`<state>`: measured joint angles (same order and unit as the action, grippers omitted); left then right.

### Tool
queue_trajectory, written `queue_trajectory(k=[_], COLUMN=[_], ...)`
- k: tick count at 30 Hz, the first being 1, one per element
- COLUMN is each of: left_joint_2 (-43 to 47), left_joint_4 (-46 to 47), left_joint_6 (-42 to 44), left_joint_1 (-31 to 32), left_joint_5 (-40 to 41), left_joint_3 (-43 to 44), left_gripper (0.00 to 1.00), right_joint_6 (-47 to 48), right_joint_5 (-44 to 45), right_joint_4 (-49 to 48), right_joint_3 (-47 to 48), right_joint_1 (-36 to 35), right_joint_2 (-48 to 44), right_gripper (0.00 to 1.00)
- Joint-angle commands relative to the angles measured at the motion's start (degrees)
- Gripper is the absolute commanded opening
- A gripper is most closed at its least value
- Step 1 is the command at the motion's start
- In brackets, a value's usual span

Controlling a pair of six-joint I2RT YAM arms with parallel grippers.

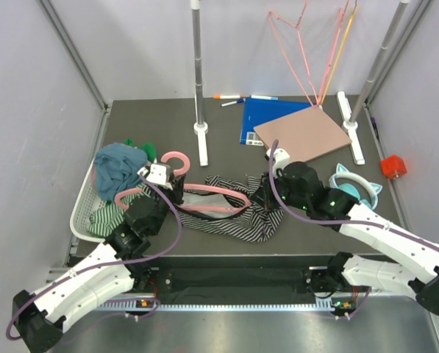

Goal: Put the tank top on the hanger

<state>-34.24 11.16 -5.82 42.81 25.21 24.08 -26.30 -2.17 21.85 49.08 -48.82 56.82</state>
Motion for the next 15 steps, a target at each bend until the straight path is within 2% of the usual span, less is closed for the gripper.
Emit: queue_trajectory(k=[1,7,15], left_joint_2=[0.8,0.5,0.7], left_joint_4=[4.2,4.2,4.1], left_joint_6=[0.6,0.6,0.5], left_joint_1=[0.0,0.1,0.0], left_joint_5=[0.8,0.9,0.4], left_joint_3=[0.0,0.0,0.1], left_gripper=[0.0,0.0,0.0], right_joint_6=[0.9,1.4,2.8], right_joint_5=[-2.8,-3.0,-4.6], right_joint_4=[-6.2,-9.3,-12.9], right_joint_3=[3.7,7.8,13.7], right_joint_1=[-2.7,-7.1,-8.3], right_joint_2=[3.5,10.1,16.8], right_gripper=[0.0,0.0,0.0])
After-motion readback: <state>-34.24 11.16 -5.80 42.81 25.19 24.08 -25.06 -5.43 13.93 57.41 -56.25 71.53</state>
